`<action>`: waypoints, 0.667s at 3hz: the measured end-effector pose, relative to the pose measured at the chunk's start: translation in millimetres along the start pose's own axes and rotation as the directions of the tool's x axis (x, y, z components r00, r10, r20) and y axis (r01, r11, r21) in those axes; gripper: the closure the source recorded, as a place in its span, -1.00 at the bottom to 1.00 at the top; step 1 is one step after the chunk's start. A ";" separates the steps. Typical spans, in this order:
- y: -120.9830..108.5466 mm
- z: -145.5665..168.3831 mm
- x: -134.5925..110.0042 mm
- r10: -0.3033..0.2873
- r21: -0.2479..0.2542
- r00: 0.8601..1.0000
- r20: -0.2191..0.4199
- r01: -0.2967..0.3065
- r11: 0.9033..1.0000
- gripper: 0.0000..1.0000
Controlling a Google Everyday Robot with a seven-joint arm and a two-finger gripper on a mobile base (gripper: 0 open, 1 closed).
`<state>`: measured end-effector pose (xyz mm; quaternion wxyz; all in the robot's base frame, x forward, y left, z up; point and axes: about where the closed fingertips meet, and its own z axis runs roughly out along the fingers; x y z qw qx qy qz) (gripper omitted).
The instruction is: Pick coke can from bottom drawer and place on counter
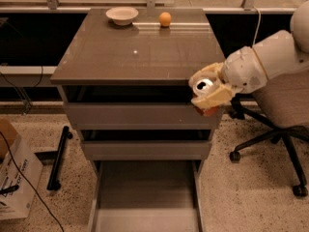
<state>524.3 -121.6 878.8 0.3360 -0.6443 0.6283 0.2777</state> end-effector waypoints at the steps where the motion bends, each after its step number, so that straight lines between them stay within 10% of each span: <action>1: 1.6 4.4 4.7 0.008 -0.009 1.000 0.002 -0.008 1.000 1.00; 2: -16.8 2.5 4.5 -0.001 0.064 0.997 0.076 -0.004 0.998 1.00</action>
Offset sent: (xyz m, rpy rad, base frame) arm 0.0520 -0.0126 0.0065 0.2320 -0.1476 -0.1450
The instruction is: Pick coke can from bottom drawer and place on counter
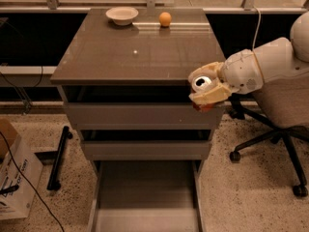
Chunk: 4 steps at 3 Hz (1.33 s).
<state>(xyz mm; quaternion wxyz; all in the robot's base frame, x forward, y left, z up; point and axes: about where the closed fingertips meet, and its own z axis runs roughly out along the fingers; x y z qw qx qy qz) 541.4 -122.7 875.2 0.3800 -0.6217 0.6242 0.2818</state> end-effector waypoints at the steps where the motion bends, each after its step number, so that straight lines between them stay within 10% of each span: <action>1: -32.5 -7.8 -13.9 0.014 0.102 0.990 0.139 -0.028 0.994 1.00; 4: -133.7 -34.1 -43.3 0.058 0.336 0.921 0.386 -0.198 0.921 1.00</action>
Offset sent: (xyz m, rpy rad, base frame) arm 0.0909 -0.0316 0.0559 0.4665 -0.1139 -0.3063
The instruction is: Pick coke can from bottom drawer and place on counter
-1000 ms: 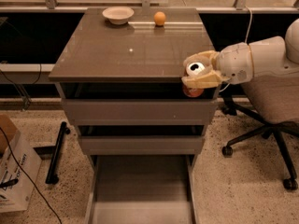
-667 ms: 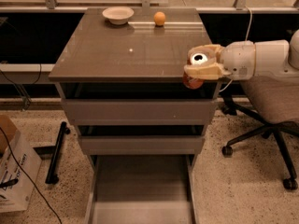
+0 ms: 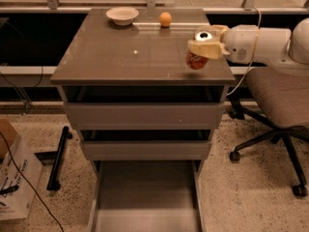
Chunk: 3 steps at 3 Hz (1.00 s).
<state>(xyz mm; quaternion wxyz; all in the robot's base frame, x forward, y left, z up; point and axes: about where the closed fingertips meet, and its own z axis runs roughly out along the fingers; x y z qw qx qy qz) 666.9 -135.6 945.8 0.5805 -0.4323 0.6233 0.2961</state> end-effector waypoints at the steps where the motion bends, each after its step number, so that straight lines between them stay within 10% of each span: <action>1: -28.8 15.6 -1.7 0.004 0.029 0.999 -0.043 -0.002 1.000 1.00; 3: -76.8 42.1 29.8 0.065 0.019 0.971 -0.232 -0.062 0.998 0.69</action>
Offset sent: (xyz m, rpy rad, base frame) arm 0.1121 -0.0187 -0.0165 -0.2177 0.1669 -0.0948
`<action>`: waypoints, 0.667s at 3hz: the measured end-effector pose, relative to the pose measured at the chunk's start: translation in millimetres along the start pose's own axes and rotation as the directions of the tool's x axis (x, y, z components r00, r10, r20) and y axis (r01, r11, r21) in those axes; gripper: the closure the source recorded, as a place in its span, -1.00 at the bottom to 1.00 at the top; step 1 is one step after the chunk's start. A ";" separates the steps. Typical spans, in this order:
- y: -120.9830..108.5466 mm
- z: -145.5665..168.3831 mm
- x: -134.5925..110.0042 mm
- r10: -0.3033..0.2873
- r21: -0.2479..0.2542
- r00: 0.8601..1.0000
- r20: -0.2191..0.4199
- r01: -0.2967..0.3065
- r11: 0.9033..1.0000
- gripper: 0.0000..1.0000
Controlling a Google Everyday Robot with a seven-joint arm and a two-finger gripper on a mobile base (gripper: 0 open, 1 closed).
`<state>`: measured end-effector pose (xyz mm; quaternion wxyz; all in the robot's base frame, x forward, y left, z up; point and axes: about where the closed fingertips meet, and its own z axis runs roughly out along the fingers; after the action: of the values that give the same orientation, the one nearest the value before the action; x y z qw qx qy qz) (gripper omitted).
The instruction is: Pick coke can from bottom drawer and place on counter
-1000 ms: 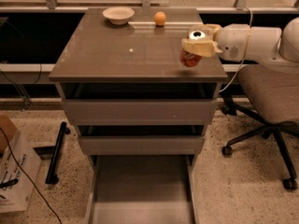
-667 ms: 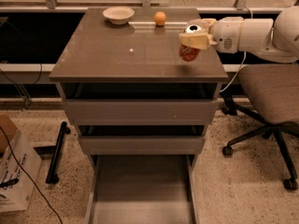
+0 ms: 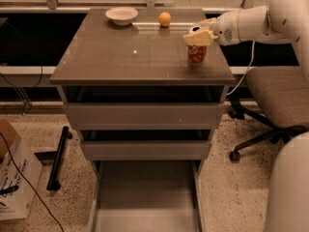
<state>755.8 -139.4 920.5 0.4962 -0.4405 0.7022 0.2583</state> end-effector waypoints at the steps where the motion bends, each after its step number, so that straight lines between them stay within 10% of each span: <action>1: -9.5 8.9 15.9 0.047 -0.038 0.995 -0.088 -0.051 0.998 0.06; 2: -8.4 12.9 14.2 0.042 -0.042 0.996 -0.079 -0.045 0.998 -0.41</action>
Offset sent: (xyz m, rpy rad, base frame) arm 0.0094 -0.0001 -0.0155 -0.0349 0.0741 0.0104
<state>767.5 -138.2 903.2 0.4529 -0.4455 0.7247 0.2669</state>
